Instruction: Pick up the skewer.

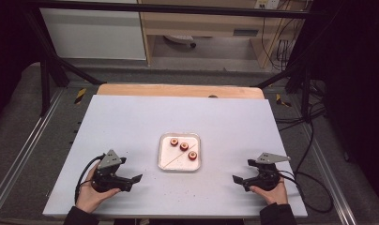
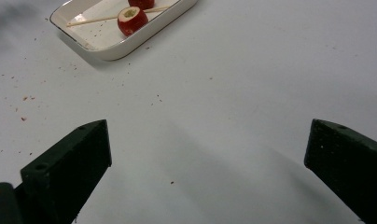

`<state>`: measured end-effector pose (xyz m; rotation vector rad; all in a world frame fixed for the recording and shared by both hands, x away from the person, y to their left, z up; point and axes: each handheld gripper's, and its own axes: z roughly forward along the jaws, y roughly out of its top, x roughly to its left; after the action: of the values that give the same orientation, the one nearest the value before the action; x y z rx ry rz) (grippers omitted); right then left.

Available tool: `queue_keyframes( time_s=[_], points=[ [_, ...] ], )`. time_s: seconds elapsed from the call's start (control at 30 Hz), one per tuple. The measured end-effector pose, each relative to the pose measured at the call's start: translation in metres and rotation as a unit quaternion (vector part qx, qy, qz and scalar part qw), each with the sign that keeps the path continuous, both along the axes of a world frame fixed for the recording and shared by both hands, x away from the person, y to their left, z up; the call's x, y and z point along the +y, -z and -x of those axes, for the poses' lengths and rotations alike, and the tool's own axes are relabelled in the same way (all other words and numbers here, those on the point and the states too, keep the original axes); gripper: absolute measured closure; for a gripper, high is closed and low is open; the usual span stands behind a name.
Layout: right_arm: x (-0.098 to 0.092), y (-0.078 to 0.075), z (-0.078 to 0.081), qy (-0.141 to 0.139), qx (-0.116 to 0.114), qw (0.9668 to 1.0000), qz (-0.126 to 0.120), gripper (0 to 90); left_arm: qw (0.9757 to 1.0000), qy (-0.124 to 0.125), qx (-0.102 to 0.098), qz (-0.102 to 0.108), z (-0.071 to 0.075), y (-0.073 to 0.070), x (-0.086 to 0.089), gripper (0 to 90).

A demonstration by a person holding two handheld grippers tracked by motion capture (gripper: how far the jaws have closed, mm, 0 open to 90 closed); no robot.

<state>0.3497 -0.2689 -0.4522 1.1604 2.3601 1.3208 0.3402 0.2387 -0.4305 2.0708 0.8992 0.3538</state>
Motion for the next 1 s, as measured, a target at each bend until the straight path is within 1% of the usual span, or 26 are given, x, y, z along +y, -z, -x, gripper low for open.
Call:
queue_keyframes(
  time_s=[0.1, 0.27, 0.37, 0.5, 0.53, 0.6, 0.67, 0.7, 0.73, 0.77, 0.8, 0.9, 0.93, 0.97, 1.0],
  points=[
    [0.0, 0.0, 0.0, -0.001, -0.001, 1.0, 0.002, 1.1, 1.0, 0.001, 0.0, -0.002, -0.001, -0.003, -0.005, 7.7],
    [0.001, 0.001, 0.0, -0.001, -0.002, 1.0, 0.002, 1.0, 0.9999, 0.003, 0.002, -0.013, -0.005, -0.007, -0.018, 8.1],
    [0.0, 0.001, 0.0, -0.001, -0.002, 1.0, 0.003, 1.0, 0.9998, 0.009, 0.004, -0.018, -0.007, -0.011, -0.027, 8.2],
    [0.001, 0.001, 0.0, -0.003, 0.002, 1.0, 0.003, 1.0, 0.9994, 0.019, 0.002, -0.029, -0.01, -0.016, -0.041, 8.9],
    [0.001, 0.001, 0.0, -0.003, 0.003, 1.0, 0.003, 1.0, 0.9992, 0.022, 0.002, -0.032, -0.012, -0.018, -0.048, 8.9],
    [0.001, 0.001, 0.0, -0.003, 0.002, 1.0, 0.002, 1.1, 0.9992, 0.023, 0.002, -0.034, -0.013, -0.018, -0.051, 9.1],
    [0.002, 0.001, 0.0, -0.003, 0.004, 1.0, 0.001, 1.0, 0.999, 0.023, 0.005, -0.037, -0.015, -0.019, -0.057, 9.3],
    [0.002, 0.001, 0.0, -0.003, 0.003, 1.0, 0.001, 1.1, 0.9989, 0.022, 0.008, -0.041, -0.018, -0.02, -0.063, 9.4],
    [0.002, 0.002, 0.0, -0.003, 0.004, 1.0, 0.002, 1.1, 0.9989, 0.022, 0.008, -0.041, -0.018, -0.02, -0.063, 9.6],
    [0.002, 0.002, 0.0, -0.003, 0.004, 1.0, 0.003, 1.1, 0.9988, 0.022, 0.009, -0.042, -0.021, -0.021, -0.068, 9.8],
    [0.002, 0.002, 0.0, -0.003, 0.004, 1.0, 0.003, 1.1, 0.9988, 0.022, 0.009, -0.042, -0.021, -0.021, -0.068, 10.1],
    [0.002, 0.002, 0.0, -0.003, 0.006, 1.0, 0.003, 1.1, 0.9986, 0.022, 0.01, -0.048, -0.026, -0.023, -0.077, 10.9],
    [0.002, 0.002, 0.0, -0.003, 0.006, 1.0, 0.004, 1.1, 0.9986, 0.022, 0.011, -0.048, -0.028, -0.023, -0.08, 11.8],
    [0.002, 0.002, 0.0, -0.003, 0.006, 1.0, 0.004, 1.1, 0.9985, 0.024, 0.016, -0.047, -0.032, -0.023, -0.085, 12.5],
    [0.002, 0.002, 0.0, -0.003, 0.006, 1.0, 0.003, 1.1, 0.9985, 0.024, 0.016, -0.047, -0.032, -0.023, -0.085, 13.2]
  ],
)
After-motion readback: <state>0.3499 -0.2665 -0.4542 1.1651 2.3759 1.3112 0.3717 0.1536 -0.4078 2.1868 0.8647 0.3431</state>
